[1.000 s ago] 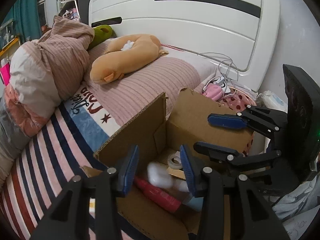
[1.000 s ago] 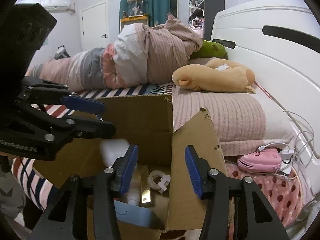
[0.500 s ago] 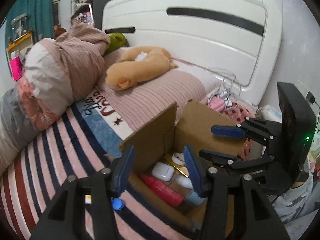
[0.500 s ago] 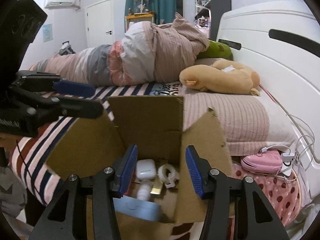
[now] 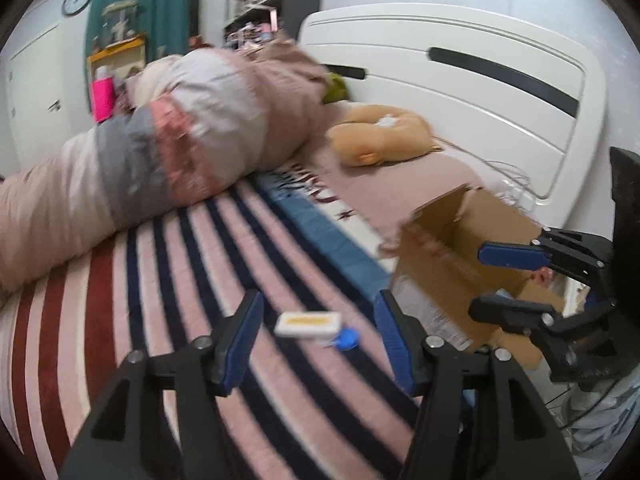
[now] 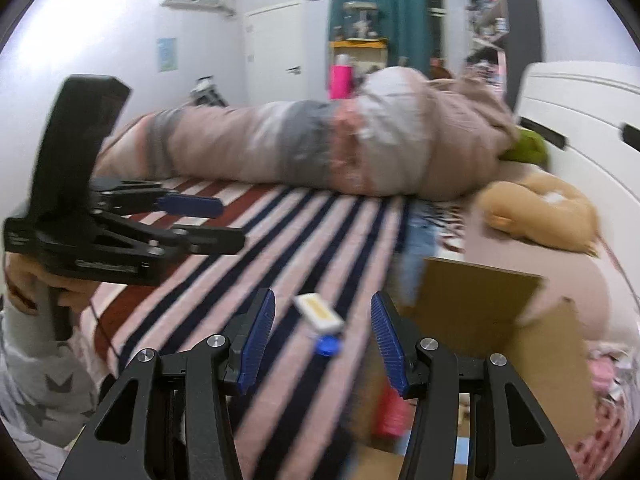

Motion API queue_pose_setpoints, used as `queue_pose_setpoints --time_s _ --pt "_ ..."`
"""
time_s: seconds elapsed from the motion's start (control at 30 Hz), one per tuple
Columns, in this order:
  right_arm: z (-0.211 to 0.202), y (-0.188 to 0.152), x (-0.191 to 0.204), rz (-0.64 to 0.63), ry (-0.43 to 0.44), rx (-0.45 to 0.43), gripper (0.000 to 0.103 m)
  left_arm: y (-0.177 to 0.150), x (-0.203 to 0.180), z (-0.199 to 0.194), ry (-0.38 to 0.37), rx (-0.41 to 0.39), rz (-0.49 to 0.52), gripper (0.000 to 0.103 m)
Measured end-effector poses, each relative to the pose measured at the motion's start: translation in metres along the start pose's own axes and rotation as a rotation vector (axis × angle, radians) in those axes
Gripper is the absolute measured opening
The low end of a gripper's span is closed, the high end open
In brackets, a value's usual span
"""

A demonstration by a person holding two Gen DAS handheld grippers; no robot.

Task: Organize rigid objects
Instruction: 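Grasp the white KATO-KATO box with the left gripper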

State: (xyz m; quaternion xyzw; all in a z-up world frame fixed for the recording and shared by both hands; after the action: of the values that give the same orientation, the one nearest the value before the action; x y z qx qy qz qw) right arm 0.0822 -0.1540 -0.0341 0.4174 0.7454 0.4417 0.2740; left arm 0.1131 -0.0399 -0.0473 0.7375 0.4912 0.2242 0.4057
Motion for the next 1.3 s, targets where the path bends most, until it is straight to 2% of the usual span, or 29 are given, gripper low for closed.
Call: queue_pose_setpoints --time_s 0.17,0.33,0.43,0.53,0.63,0.73,0.8,0.93,1.0,1.1,1.17,1.3 --pt "0.044 -0.014 0.044 -0.031 0.060 0.093 0.046 -0.034 0.041 0.010 0.015 0.042 -0.056 0.057" --pt "0.087 -0.040 0.057 -0.035 0.042 0.175 0.046 -0.061 0.070 0.032 0.001 0.088 -0.104 0.058" --pt "0.110 -0.058 0.049 -0.008 0.011 0.215 0.046 -0.073 0.079 0.049 -0.014 0.115 -0.129 0.058" --pt "0.139 -0.079 0.025 0.030 -0.056 0.255 0.046 -0.082 0.083 0.067 -0.029 0.139 -0.153 0.058" --pt "0.161 -0.086 0.001 0.061 -0.122 0.244 0.046 -0.090 0.085 0.082 -0.042 0.155 -0.172 0.058" --pt "0.180 -0.085 -0.015 0.082 -0.144 0.206 0.046 -0.095 0.087 0.091 -0.052 0.162 -0.190 0.058" --pt "0.195 -0.086 -0.023 0.069 -0.157 0.210 0.047 -0.099 0.088 0.097 -0.058 0.169 -0.201 0.058" --pt "0.214 -0.088 -0.030 0.088 -0.100 0.209 0.047 -0.103 0.090 0.101 -0.058 0.178 -0.206 0.058" --pt "0.214 -0.087 -0.025 0.058 -0.088 0.214 0.039 -0.105 0.093 0.102 -0.056 0.180 -0.217 0.058" --pt "0.208 -0.086 -0.012 0.027 -0.063 0.226 0.033 -0.108 0.095 0.100 -0.061 0.180 -0.239 0.058" --pt "0.203 -0.085 0.004 0.045 0.020 0.230 0.031 -0.110 0.095 0.096 -0.069 0.177 -0.249 0.058" --pt "0.204 -0.097 0.029 0.081 0.133 0.269 0.031 -0.114 0.095 0.092 -0.071 0.181 -0.260 0.058"
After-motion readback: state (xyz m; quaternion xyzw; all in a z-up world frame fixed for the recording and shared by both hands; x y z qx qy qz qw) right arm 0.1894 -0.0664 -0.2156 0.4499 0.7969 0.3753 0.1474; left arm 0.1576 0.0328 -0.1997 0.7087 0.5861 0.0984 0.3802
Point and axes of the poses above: each gripper's, at about its wrist camera, not at the fingertips, and z roughly the way its jaws point, x to its left, y to its top, the point moved 8 cm from there along z, roughly the way its jaws point, and after that the axes turned 6 degrees about -x, right-handed, at the moved point
